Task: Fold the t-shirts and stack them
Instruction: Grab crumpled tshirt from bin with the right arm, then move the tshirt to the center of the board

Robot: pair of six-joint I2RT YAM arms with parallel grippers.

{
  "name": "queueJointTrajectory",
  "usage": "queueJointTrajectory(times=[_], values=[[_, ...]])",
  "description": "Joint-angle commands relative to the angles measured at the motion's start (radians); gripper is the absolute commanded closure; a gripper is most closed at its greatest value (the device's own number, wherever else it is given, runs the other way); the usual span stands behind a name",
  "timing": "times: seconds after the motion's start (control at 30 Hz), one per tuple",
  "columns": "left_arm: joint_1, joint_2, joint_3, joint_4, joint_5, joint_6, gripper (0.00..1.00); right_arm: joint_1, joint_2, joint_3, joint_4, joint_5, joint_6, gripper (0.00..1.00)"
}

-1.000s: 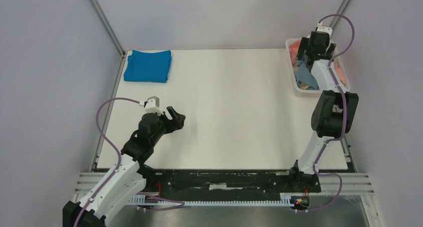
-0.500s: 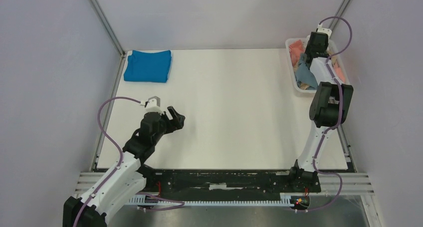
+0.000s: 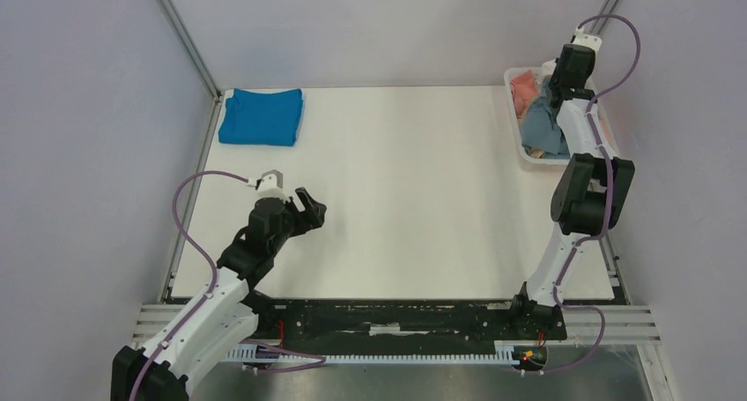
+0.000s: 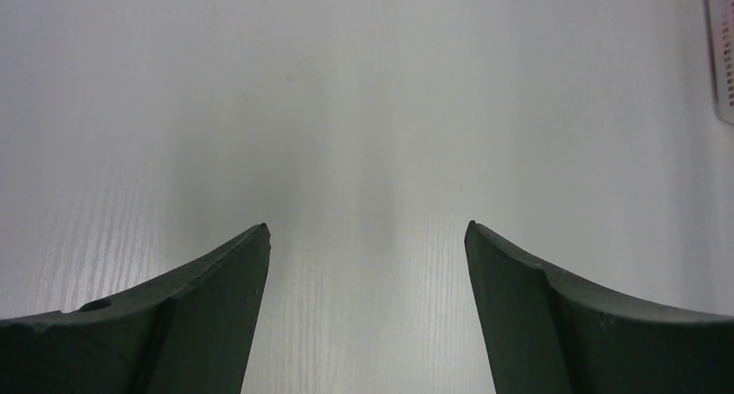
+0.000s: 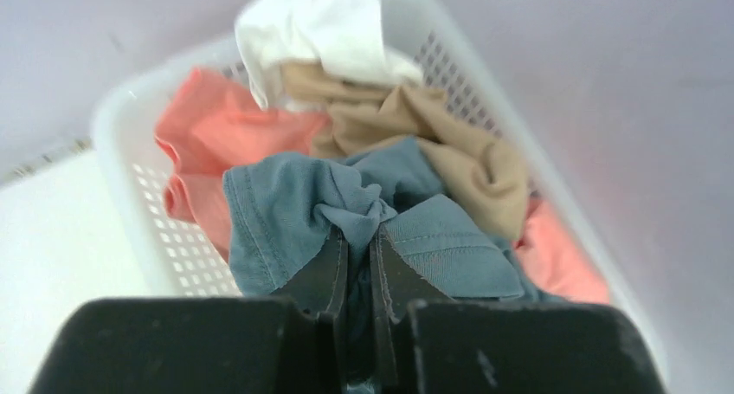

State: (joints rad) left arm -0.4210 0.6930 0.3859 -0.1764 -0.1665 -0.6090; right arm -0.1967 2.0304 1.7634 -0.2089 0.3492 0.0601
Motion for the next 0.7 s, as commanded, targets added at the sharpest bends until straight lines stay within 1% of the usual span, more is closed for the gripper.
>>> queueJointTrajectory(times=[0.0,0.2,0.3,0.47,0.67], values=[[0.003,-0.012,0.029,0.038,-0.026,0.006,0.11,-0.004,-0.203,0.016,0.182,0.034,-0.050,1.00],[0.002,-0.019,0.029,0.031,-0.030,0.005,0.11,-0.005,-0.320,0.010,0.307,0.004,-0.051,0.99],[0.002,-0.024,0.028,0.030,-0.031,0.004,0.11,-0.003,-0.366,0.002,0.390,-0.082,-0.045,1.00],[0.002,-0.023,0.024,0.033,-0.033,0.000,0.11,-0.003,-0.422,0.035,0.495,-0.188,0.020,1.00],[0.001,-0.007,0.029,0.035,-0.031,-0.001,0.11,-0.004,-0.468,0.041,0.637,-0.406,0.124,1.00]])
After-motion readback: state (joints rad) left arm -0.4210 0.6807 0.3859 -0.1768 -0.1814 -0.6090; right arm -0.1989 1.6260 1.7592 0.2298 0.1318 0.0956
